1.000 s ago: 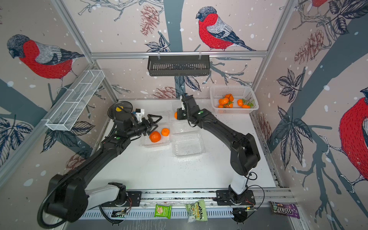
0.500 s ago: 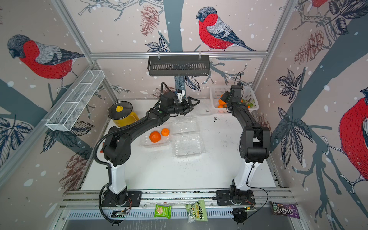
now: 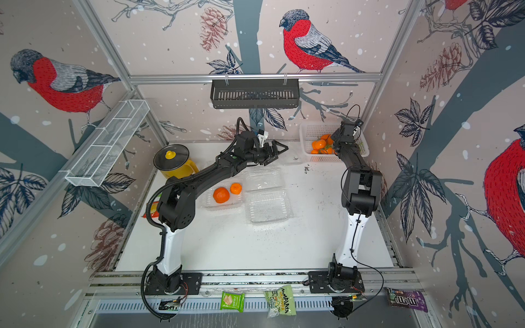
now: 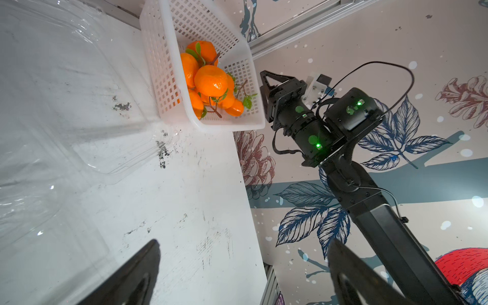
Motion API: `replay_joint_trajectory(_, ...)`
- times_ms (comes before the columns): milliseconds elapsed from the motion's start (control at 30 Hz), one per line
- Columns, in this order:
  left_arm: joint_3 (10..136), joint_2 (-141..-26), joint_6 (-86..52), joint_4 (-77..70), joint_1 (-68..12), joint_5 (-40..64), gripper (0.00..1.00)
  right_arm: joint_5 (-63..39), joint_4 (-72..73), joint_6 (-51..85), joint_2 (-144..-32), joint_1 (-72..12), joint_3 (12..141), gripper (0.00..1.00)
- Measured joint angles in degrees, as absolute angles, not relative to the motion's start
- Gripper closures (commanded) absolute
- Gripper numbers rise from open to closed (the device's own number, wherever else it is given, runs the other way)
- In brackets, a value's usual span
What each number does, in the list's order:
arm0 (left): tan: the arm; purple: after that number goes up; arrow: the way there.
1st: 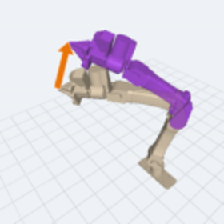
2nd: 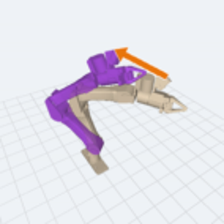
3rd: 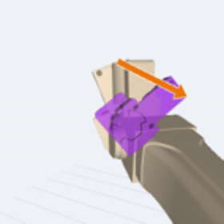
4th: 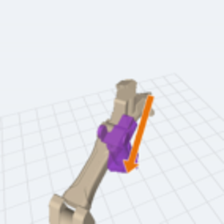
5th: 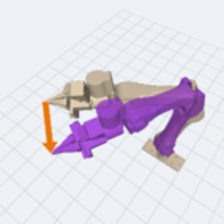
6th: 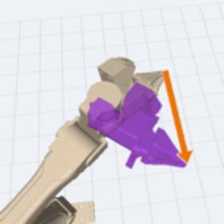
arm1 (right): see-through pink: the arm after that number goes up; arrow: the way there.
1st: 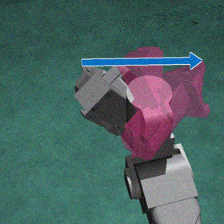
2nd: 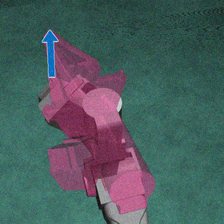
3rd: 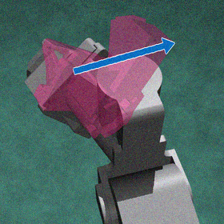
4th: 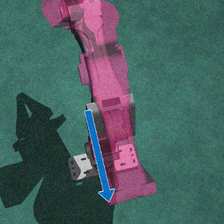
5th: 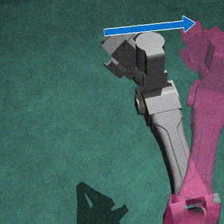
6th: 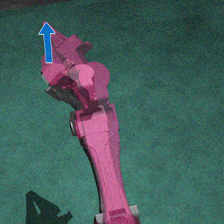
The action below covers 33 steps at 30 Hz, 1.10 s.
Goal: Take oranges out of containers
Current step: Place the orange in the basket, then pick up the orange from the packing box.
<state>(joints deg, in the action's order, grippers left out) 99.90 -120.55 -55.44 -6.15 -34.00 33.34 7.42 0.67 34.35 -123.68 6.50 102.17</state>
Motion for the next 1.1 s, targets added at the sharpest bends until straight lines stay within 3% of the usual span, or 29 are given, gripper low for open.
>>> replay_joint_trajectory(100, 96.36, -117.16, -54.78, -4.47, -32.67, 33.34, 0.03, 6.52, 0.05, 33.15, -120.51, 4.64, 99.85, 0.39)
replay_joint_trajectory(267, 87.79, -105.30, -51.00, -1.21, -29.26, 31.70, 0.03, 3.79, 1.37, 30.83, -111.20, -2.24, 90.02, 0.00)
replay_joint_trajectory(500, 66.70, -83.99, -45.82, 3.86, -21.71, 29.80, 0.03, 1.43, 1.61, 26.20, -100.60, -19.44, 79.46, 0.00)
replay_joint_trajectory(767, 44.34, -64.05, -44.82, 6.46, -13.34, 28.73, 0.03, 0.19, -3.38, 23.83, -98.28, -39.92, 74.04, 0.02)
replay_joint_trajectory(1100, 39.70, -61.91, -47.29, 6.42, -11.55, 30.06, 0.03, -1.10, -7.92, 24.05, -104.22, -51.94, 73.30, 0.20)
